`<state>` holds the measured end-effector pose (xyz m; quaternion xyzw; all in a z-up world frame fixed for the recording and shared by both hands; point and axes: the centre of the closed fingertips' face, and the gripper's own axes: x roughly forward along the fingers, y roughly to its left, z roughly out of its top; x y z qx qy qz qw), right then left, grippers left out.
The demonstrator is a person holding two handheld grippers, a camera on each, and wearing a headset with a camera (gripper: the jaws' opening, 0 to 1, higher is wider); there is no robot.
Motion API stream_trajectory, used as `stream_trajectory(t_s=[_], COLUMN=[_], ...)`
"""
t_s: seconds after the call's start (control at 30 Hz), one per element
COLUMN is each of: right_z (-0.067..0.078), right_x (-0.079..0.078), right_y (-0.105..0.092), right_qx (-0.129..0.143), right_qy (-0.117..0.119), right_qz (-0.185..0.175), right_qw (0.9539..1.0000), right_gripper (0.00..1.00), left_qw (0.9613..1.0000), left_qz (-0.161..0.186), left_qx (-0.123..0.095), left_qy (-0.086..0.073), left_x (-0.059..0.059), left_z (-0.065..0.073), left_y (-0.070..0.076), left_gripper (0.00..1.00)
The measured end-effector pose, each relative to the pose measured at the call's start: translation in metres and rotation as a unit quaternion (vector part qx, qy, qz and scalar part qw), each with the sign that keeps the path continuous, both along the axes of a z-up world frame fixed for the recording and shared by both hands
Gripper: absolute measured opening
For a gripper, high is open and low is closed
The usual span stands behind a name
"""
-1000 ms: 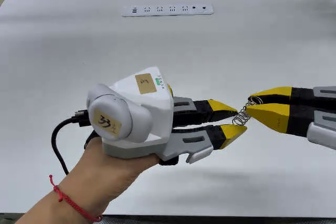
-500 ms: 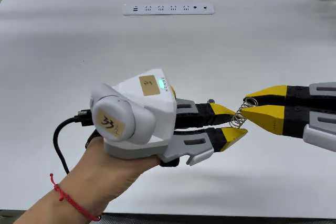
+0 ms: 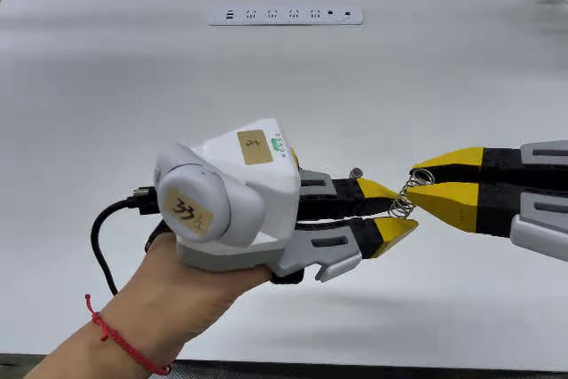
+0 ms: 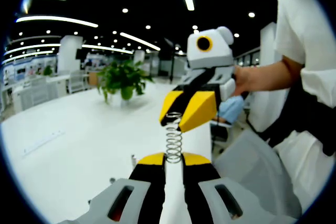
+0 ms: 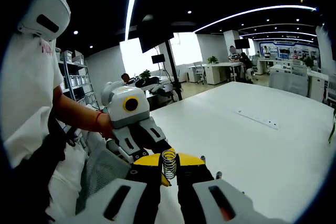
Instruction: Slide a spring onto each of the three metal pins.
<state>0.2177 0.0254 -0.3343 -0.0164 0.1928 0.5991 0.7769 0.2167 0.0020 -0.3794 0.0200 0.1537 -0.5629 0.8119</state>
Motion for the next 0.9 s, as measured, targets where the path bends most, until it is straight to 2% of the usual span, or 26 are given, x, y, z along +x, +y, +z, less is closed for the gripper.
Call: stream_trajectory(t_s=[0.43,0.67,0.77,0.83,0.9], right_z=[-0.001,-0.002,-0.005,-0.005,-0.004], right_x=[-0.001,-0.006,-0.009,-0.011,-0.012], right_y=[0.000,0.001,-0.002,-0.005,-0.006], right_qx=[-0.017,-0.033,-0.067,-0.097,-0.123], right_qy=[-0.009,-0.011,-0.022,-0.035,-0.047], right_qz=[0.013,0.030,0.061,0.092,0.125], right_qw=[0.9997,0.9989,0.9956,0.9905,0.9834], right_gripper=[0.12,0.18,0.20,0.23,0.24], left_qw=[1.0000,0.9999,0.9999,0.9999,0.9999], left_qz=[-0.004,-0.006,-0.008,-0.009,-0.008], left_qx=[-0.006,-0.008,-0.004,0.000,0.002], left_qy=[0.005,0.007,0.006,0.006,0.006], left_x=[-0.001,-0.001,-0.002,-0.003,-0.003], left_z=[0.000,0.000,-0.001,-0.003,-0.004], left_y=[-0.001,-0.002,-0.001,0.000,0.001], left_gripper=[0.10,0.10,0.10,0.10,0.10])
